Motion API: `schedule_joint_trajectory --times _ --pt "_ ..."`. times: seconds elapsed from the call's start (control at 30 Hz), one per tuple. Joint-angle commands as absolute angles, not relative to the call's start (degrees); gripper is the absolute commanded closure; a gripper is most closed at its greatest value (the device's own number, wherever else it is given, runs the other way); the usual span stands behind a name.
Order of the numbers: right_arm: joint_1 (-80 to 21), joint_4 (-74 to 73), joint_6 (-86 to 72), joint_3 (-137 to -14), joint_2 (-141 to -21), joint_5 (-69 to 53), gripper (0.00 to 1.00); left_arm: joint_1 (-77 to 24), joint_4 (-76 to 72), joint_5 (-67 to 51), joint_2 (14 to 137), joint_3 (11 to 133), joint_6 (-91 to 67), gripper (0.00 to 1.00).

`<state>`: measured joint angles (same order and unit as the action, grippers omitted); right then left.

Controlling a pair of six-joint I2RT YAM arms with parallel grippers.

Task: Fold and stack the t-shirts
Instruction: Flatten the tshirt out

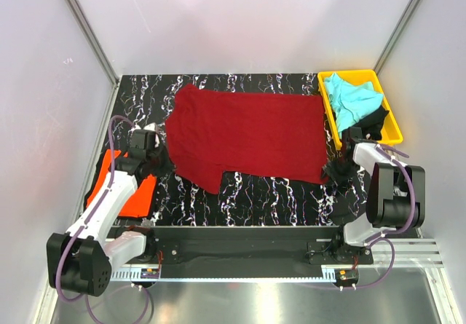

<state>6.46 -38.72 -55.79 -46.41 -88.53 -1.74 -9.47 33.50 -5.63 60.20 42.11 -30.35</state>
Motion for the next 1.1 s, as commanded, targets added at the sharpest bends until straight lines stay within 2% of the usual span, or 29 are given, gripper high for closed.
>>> schedule_joint_trajectory --times 0.0,0.1,0.13,0.2,0.33,0.5,0.63,0.83,1.07 --pt "6.5 -33.0 -54.0 -46.2 -93.9 1.2 0.72 -9.4 31.7 -6.5 59.5 46.2 -28.9 1.0" --pt "6.5 -33.0 -52.4 -46.0 -94.0 0.6 0.81 -9.4 31.8 -5.9 58.5 46.9 -28.8 1.0" --pt "6.5 -32.8 -52.1 -46.0 -93.7 0.4 0.91 -9.4 31.8 -5.8 58.1 47.0 -28.8 1.0" --pt "6.5 -33.0 -50.5 -46.1 -92.8 0.2 1.0 -9.5 31.8 -5.3 57.2 47.5 -28.7 1.0" --pt "6.3 -34.3 -48.0 -46.6 -88.4 -4.8 1.0 -9.5 31.8 -3.3 56.1 49.5 -28.9 1.0" --pt "5.5 -42.1 -42.5 -50.8 -78.3 -5.1 1.0 -9.4 30.2 -0.2 55.9 55.0 -27.3 1.0" --pt "4.8 -47.8 -37.9 -55.3 -72.2 -6.4 1.0 -9.4 28.3 2.3 56.5 63.7 -23.7 1.0" --pt "3.3 -57.5 -31.4 -63.0 -63.1 -7.8 1.0 -9.5 23.7 -4.4 56.0 74.7 -17.9 1.0" --pt "-1.4 -64.1 -27.1 -74.6 -50.5 -13.1 1.0 -9.4 17.1 -10.7 48.8 85.5 -10.3 1.0"
